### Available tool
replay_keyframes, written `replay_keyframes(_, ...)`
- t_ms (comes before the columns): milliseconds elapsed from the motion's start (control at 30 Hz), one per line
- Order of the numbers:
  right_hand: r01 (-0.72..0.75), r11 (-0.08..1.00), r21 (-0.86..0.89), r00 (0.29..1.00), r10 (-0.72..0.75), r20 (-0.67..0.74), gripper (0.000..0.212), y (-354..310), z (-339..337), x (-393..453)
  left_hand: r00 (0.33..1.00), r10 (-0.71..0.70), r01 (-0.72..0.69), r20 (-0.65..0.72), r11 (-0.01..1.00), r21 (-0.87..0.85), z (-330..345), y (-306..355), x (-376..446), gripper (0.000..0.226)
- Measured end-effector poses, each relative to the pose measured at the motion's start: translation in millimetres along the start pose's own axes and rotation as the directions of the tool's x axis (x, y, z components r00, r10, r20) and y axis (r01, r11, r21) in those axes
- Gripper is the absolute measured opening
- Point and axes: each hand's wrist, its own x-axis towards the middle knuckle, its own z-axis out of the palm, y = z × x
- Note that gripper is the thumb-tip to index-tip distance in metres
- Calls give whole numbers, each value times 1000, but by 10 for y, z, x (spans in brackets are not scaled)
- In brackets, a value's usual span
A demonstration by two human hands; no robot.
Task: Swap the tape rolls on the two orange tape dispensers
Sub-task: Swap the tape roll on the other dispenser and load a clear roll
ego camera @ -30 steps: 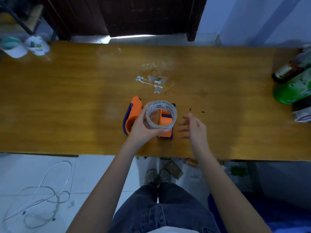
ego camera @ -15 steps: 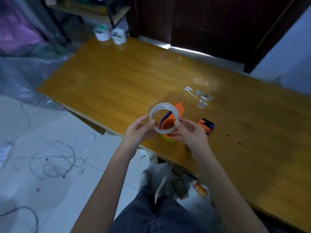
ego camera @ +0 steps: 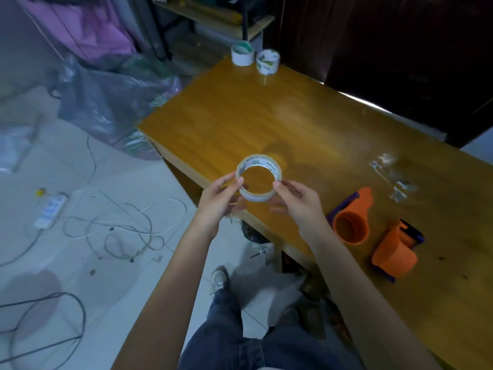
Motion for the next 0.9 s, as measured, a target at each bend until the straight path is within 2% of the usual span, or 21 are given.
replay_keyframes(133,18,1000,9,1000,-18,3,34,-50,569,173,1000,4,-4,11,1000,19,-501,277,292,41)
replay_keyframes(233,-22,998,51,1000,22,6,36,-120,958,302,1000,8,-8,14,999,31,-840,453,513,44)
replay_keyframes(367,-37,997,63,999,38,-29,41,-252,1285,479,998,19,-23,65,998,60,-1087,665,794,41)
replay_keyframes(567,-48,996,72,993,56,-104,46,-437,1464,891,992,12,-22,129,997,76,-1124,924,1281,29)
replay_keyframes(900,-41,995,89,985,56,-163,40,-709,1560,1965,979,-60,34,193,990,134,-924,1319,2469,30)
